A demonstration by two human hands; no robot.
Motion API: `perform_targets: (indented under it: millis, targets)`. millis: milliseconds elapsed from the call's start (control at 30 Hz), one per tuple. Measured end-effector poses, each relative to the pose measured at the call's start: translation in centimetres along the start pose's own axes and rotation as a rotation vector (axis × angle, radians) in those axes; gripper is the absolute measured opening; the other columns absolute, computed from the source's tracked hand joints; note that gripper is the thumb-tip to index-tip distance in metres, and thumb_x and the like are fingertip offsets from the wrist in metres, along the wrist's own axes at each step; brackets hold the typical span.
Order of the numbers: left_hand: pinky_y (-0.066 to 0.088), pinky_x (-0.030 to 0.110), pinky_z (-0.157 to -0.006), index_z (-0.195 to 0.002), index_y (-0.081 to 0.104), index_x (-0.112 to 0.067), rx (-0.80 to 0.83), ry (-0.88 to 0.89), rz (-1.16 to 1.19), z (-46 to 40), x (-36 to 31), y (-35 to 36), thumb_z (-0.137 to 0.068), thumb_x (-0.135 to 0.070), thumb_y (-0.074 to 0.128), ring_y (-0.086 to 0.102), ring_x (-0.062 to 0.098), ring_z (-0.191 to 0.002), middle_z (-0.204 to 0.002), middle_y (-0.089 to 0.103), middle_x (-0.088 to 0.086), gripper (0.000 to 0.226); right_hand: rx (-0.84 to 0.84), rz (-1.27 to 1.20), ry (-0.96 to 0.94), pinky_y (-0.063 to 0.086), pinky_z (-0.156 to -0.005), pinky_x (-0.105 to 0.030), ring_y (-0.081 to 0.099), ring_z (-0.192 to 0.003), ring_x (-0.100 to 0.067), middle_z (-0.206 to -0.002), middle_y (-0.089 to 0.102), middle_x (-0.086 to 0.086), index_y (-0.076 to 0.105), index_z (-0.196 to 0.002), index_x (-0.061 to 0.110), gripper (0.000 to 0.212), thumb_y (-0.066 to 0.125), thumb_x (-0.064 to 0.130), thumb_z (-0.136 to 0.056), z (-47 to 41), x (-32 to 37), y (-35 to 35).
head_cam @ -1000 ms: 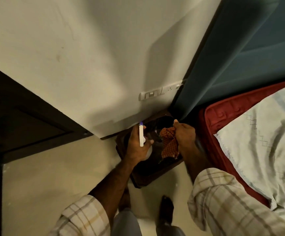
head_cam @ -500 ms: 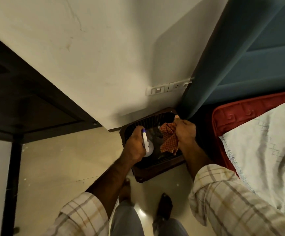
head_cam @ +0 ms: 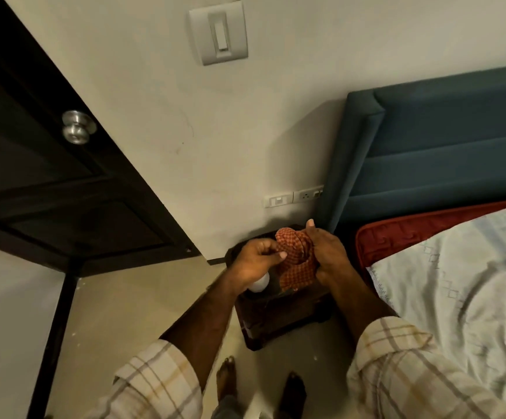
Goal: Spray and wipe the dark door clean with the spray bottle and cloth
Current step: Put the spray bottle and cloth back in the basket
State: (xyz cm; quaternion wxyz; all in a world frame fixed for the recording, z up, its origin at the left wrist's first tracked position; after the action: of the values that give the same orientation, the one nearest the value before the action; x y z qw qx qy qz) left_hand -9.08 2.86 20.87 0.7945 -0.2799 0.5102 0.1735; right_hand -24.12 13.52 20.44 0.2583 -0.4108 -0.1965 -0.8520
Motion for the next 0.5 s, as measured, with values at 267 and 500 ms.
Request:
perform_targets:
  millis: [267, 500]
  targets:
    - [0.061, 0.053, -0.077, -0.086, 0.069, -0.024, -0.105, 0.061, -0.106, 1.9, -3.5, -1.3, -0.103, -0.022, 0.068, 0.068, 0.021, -0.081, -0.084, 0.072, 0.003, 0.017, 0.266, 0.231, -0.246, 0.062, -0.091, -0.043, 0.075, -0.111, -0.023, -0.117, 0.078, -0.001, 0.074, -0.126, 0.025, 0.044, 0.072, 0.055, -0.094, 4.1, 0.2, -1.5]
    - [0.064, 0.036, -0.080, -0.101, 0.076, -0.019, -0.054, 0.117, -0.159, 2.8, -4.0, -1.4, -0.097, -0.022, 0.078, 0.075, 0.021, -0.094, -0.095, 0.078, 0.000, 0.006, 0.183, 0.295, -0.332, 0.059, -0.074, -0.025, 0.077, -0.088, -0.013, -0.096, 0.081, -0.004, 0.077, -0.107, 0.005, 0.012, 0.070, 0.001, -0.099, 4.6, -0.9, -3.2]
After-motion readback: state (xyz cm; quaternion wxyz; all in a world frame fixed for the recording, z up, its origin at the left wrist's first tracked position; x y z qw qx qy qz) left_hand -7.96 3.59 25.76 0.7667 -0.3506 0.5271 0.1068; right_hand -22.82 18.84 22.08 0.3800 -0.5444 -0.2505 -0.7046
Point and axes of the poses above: each hand's wrist, its own z-axis away from the middle knuckle, its own y-axis out of the palm, x = y × z, the point moved 4 cm from there along -z, towards the middle knuckle
